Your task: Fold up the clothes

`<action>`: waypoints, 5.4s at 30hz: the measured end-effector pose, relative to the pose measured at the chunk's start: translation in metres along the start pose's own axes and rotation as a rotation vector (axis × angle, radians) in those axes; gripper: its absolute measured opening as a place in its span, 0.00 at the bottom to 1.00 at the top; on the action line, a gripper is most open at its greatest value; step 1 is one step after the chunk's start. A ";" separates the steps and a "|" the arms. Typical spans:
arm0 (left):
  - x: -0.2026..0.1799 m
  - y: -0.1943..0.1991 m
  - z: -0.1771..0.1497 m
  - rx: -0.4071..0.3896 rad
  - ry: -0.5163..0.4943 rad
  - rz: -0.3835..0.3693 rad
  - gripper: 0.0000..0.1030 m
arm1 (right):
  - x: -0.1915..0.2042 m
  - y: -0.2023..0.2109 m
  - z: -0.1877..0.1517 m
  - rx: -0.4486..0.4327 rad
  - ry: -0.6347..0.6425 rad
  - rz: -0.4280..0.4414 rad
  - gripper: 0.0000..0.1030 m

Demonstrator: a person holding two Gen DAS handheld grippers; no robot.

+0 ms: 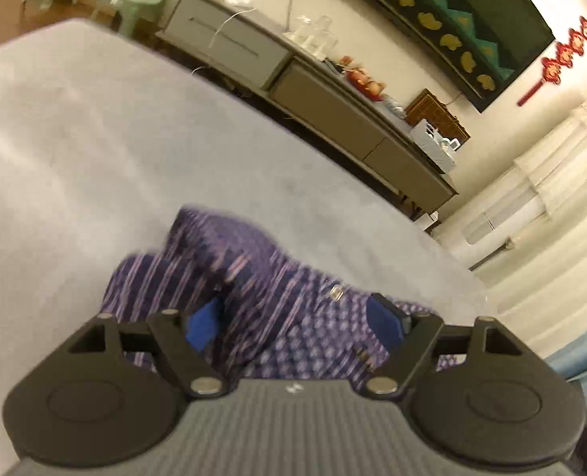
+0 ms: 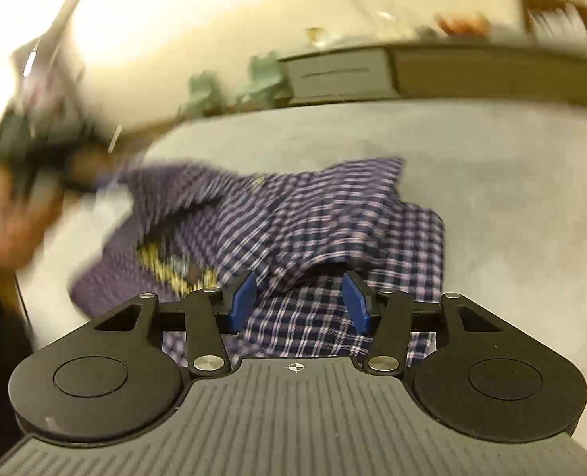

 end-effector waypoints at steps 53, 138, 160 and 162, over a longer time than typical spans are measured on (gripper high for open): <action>0.059 0.050 -0.030 0.006 -0.120 -0.037 0.04 | -0.007 0.009 -0.011 -0.026 -0.218 -0.032 0.03; -0.085 -0.122 -0.060 0.187 -0.578 0.103 0.25 | 0.031 -0.016 -0.058 0.262 0.228 -0.149 0.45; -0.116 -0.154 -0.045 0.097 -0.545 0.099 0.52 | -0.085 -0.038 0.001 0.064 0.076 -0.514 0.61; -0.097 -0.149 -0.046 0.071 -0.515 0.118 0.57 | -0.087 -0.061 -0.001 0.119 0.133 -0.487 0.67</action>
Point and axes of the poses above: each gripper's, at about its wrist camera, not at the fingertips, and y roughly against the way its jaws point, x to its left, z to its top, the point moved 7 cm from there along -y, roughly the way its jaws point, and after that the axes turned 5 degrees about y, right-handed, at the moved point
